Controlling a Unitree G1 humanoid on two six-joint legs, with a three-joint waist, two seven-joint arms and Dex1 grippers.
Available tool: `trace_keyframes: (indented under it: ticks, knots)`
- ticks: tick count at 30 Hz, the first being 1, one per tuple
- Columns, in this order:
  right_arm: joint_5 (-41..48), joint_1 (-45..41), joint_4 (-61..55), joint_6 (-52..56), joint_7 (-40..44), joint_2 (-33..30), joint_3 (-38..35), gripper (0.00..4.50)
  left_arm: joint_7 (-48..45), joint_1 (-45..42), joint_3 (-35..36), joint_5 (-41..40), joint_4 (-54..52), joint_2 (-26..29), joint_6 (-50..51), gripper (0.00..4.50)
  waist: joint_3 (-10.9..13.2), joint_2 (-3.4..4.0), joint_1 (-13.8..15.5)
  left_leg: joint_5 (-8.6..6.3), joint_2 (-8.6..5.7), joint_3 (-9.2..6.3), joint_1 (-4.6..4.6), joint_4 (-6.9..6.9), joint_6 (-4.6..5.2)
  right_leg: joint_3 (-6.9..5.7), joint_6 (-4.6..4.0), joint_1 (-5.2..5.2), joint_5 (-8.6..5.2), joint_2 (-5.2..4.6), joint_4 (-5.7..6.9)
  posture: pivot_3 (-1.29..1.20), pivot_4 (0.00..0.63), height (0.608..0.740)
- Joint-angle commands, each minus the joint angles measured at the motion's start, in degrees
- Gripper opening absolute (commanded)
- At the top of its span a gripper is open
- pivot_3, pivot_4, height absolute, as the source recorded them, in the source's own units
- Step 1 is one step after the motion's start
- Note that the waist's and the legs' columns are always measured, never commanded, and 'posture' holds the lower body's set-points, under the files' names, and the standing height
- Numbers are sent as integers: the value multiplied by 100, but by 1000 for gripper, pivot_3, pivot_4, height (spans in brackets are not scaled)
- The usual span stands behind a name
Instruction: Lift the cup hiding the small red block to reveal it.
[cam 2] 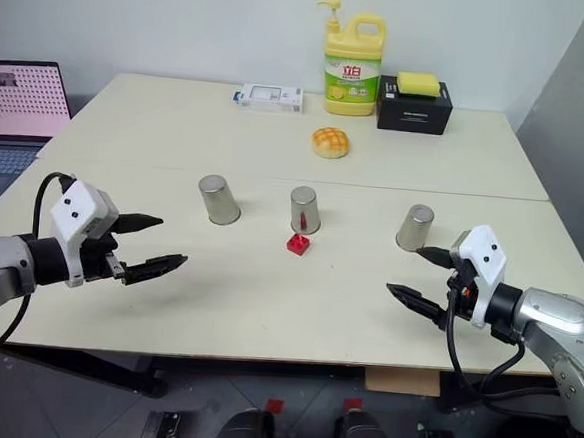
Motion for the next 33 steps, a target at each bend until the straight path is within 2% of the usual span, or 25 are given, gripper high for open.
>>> trace_keyframes:
  ticks: [1,13,18,33]
  knots:
    - [-43,-41,-94,-52,-66,-60,-141,4475,-40,-124,13,39,-22,79,-96,4500,0,0,-1,0,0,0,0,0,0,1,0,0,0,0,0,0,150,740]
    - [202,-73,-113,196,-163,-35,-232,4475,-65,-196,-75,86,40,30,-124,4500,0,0,-1,0,-1,0,0,0,0,1,0,0,0,0,0,0,150,740]
    - [-39,-133,-53,114,-284,-40,-144,4475,-66,-185,-67,91,37,21,-129,4500,0,0,-1,0,-1,0,0,0,0,0,0,0,0,0,0,0,150,740]
    - [67,-241,-47,348,-363,-34,-111,4475,-85,-255,-113,123,94,42,-144,4500,0,0,-1,0,0,0,0,1,0,0,1,0,0,1,1,0,150,740]
